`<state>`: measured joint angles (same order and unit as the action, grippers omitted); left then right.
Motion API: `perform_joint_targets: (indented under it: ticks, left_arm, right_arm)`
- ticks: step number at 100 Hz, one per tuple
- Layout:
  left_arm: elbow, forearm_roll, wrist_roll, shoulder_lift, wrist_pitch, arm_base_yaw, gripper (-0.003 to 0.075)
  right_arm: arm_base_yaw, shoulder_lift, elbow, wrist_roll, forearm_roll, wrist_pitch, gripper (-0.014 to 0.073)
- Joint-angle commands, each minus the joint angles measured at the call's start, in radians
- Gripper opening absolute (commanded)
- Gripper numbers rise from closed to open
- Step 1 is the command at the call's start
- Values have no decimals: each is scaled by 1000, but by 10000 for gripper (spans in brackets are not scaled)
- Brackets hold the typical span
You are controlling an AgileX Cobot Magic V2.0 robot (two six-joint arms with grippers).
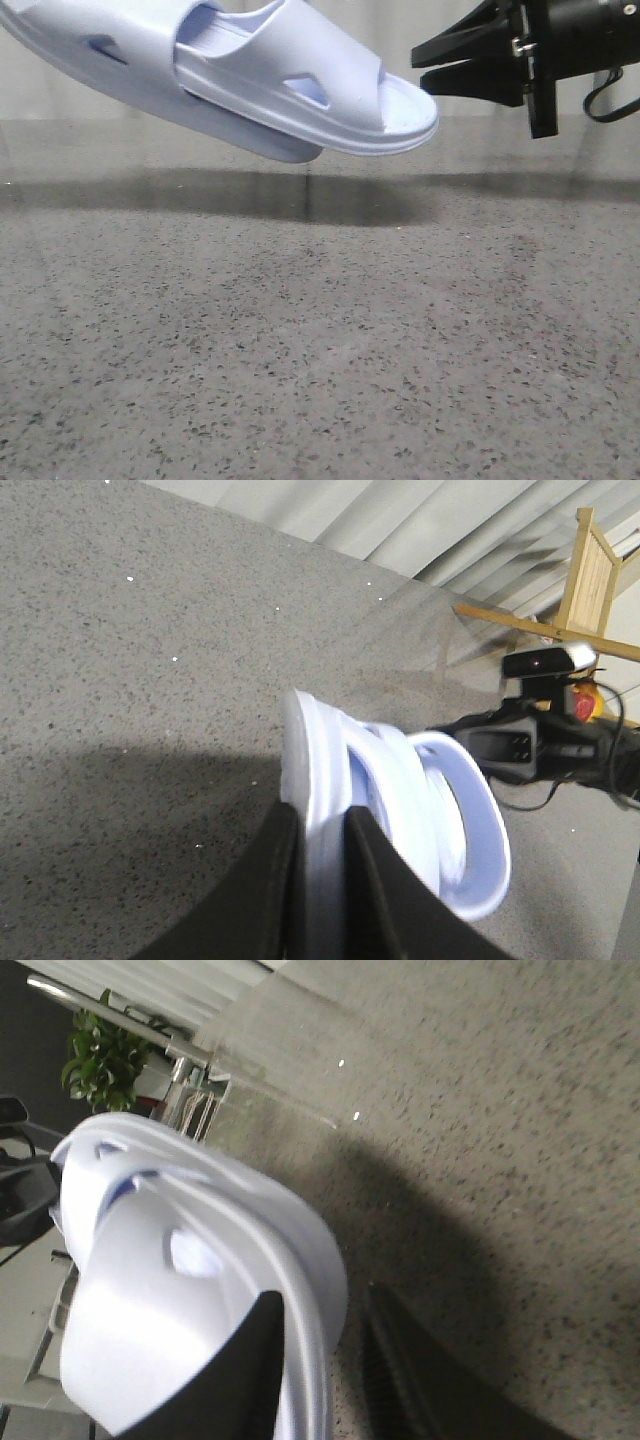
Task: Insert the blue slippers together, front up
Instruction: 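Lower the stacked slippers onto the table and open both grippers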
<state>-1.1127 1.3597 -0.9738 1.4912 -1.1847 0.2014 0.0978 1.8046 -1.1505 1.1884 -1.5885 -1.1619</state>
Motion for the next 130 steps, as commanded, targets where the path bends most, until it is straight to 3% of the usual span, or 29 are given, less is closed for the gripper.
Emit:
perform_joint_targets:
  ticks: [1,25,45,103,115,130]
  left_arm:
    - [-36,84,11,-36,-82,13,16]
    - [-36,84,11,-34,-40,17,15]
    - [-32,20,11,-30,53,13,15]
    - [48,-158,-76,139,139,-73,22]
    - [46,-175,-125,139,142,-73,94]
    - [44,-203,-127,139,163,-73,295]
  right_arm:
    - [44,-82,-28,3,-50,-148,150]
    - [119,-140,-28,-4,-46,-148,150]
    - [119,-172,-28,-12,-9,-148,150]
    - [119,-176,-28,-61,75,-148,150]
    - [119,-176,-28,-65,92,-148,150]
    - [119,-176,-28,-65,92,-148,150]
